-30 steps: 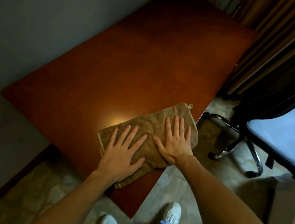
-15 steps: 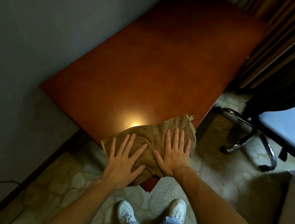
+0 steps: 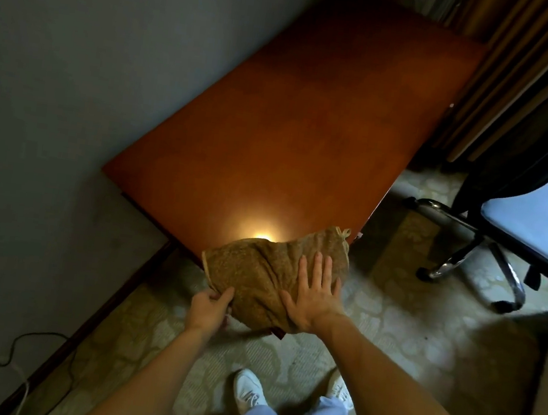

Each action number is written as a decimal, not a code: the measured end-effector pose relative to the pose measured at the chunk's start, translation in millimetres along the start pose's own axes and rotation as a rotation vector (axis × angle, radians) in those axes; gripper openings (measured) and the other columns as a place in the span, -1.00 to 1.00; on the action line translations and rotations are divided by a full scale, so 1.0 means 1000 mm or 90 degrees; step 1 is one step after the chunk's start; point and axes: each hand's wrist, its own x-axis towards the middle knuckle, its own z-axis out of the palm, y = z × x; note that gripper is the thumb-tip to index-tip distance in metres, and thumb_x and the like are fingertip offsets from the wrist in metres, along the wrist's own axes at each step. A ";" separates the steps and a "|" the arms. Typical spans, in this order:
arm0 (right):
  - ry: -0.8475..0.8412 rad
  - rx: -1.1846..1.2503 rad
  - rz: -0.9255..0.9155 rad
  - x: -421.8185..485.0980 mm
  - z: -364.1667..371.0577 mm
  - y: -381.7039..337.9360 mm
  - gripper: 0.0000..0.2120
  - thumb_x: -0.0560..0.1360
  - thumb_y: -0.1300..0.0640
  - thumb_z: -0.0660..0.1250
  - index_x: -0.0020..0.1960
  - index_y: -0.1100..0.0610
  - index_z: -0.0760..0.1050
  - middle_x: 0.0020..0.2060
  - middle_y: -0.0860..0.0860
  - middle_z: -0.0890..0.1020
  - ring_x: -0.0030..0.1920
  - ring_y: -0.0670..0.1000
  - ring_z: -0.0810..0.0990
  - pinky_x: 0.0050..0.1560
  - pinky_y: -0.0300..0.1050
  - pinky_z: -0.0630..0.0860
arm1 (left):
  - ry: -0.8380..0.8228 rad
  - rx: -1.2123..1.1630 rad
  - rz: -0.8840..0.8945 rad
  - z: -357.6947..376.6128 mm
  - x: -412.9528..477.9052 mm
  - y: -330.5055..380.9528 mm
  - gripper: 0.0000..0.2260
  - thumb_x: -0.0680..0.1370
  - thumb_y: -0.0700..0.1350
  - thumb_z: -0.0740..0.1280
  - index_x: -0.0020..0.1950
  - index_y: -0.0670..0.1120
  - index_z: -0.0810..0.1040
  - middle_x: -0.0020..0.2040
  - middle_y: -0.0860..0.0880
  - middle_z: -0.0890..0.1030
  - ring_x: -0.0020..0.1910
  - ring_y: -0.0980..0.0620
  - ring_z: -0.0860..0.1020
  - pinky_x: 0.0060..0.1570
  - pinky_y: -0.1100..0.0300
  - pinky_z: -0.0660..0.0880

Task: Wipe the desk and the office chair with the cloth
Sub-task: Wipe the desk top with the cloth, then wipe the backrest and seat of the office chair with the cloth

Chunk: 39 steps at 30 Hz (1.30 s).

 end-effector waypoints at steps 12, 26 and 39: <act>-0.127 0.012 -0.052 -0.011 -0.033 0.010 0.01 0.60 -0.37 0.22 0.65 -0.01 -0.42 0.62 0.14 -0.41 0.62 0.23 -0.42 0.61 0.36 -0.22 | -0.071 -0.093 -0.037 -0.001 -0.003 0.016 -0.50 0.61 -0.03 0.45 0.48 -0.20 0.45 0.40 -0.19 0.55 0.30 -0.17 0.54 0.36 -0.05 0.46; -0.129 0.222 -0.040 -0.030 -0.086 0.010 -0.59 0.72 -0.09 0.15 0.33 0.20 0.49 0.25 0.19 0.59 0.23 0.15 0.59 0.36 0.08 0.51 | -0.202 0.179 0.195 0.010 -0.059 0.129 -0.83 0.64 -0.06 0.36 0.20 -0.05 0.60 0.15 -0.08 0.63 0.10 -0.03 0.60 -0.07 0.11 0.54; -0.007 0.835 0.061 -0.082 -0.146 0.107 -0.56 0.73 -0.22 0.02 0.41 0.00 0.44 0.23 0.05 0.61 0.16 0.03 0.59 0.09 -0.03 0.46 | -0.284 0.323 0.445 0.139 -0.142 0.244 -0.80 0.48 0.09 0.50 0.03 0.20 0.55 0.01 0.08 0.66 -0.02 0.10 0.65 -0.15 0.16 0.63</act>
